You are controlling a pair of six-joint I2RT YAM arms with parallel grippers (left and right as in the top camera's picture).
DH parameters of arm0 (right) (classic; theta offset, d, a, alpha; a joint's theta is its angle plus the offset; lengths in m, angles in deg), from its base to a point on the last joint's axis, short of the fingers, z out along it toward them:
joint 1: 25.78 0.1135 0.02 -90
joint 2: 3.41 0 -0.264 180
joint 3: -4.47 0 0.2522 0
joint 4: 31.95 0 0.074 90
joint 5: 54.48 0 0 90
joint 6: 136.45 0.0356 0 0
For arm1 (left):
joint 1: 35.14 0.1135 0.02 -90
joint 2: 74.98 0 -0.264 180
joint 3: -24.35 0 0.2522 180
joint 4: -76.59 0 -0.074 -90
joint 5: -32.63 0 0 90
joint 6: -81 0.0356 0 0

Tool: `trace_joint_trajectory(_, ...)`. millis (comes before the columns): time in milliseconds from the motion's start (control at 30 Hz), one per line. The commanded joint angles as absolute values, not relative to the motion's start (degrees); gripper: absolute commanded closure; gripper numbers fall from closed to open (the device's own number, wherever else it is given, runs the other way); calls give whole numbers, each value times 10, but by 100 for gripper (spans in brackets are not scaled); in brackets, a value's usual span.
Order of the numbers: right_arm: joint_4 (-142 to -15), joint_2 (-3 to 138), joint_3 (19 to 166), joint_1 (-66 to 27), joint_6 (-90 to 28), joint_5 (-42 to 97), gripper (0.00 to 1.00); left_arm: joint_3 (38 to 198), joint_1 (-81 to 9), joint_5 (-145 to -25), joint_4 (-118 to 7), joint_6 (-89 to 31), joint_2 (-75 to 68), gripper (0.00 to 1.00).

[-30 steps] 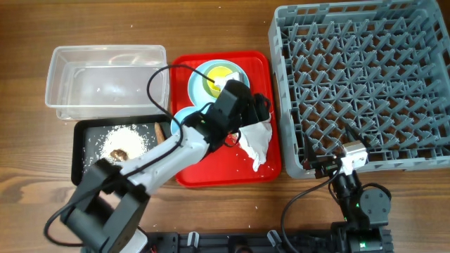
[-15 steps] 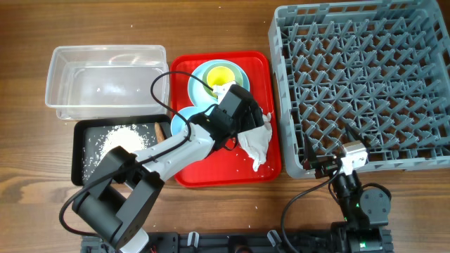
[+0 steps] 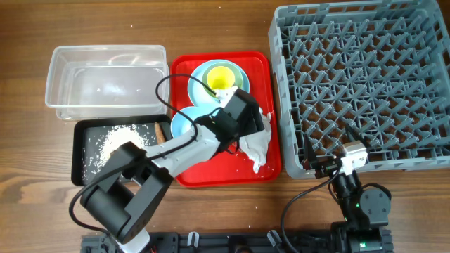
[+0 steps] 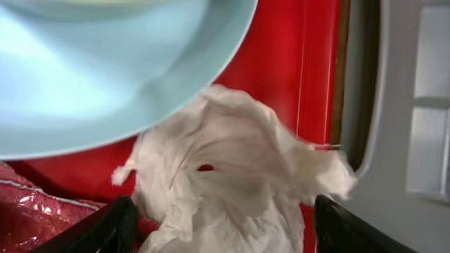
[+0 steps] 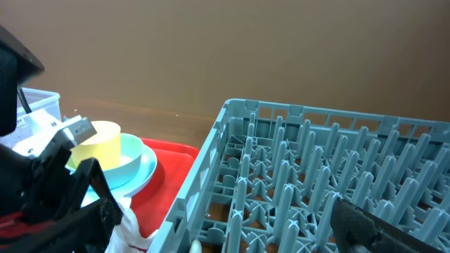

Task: Sort waste into correct bins and load items into the dishwasher rack
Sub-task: 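Move the left gripper to the white tissue and pinch it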

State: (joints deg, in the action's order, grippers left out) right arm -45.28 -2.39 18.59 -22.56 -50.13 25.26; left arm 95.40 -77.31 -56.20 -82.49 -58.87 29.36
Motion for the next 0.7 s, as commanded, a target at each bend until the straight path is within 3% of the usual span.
trace_joint_trajectory(0,-449,-25,185,-222,-495,253,0,961,-781,-536,-823,-590,298,28)
trace_joint_trajectory(267,-449,-25,185,-222,-494,253,0,967,-781,-515,-795,-587,288,32)
trace_joint_trajectory(400,-449,-25,185,-222,-494,253,0,981,-782,-515,-794,-571,264,42)
trace_joint_trajectory(533,-449,-25,185,-222,-494,253,0,991,-782,-515,-791,-536,248,33)
trace_joint_trajectory(667,-449,-25,185,-222,-494,253,0,1004,-788,-515,-800,-400,248,27)
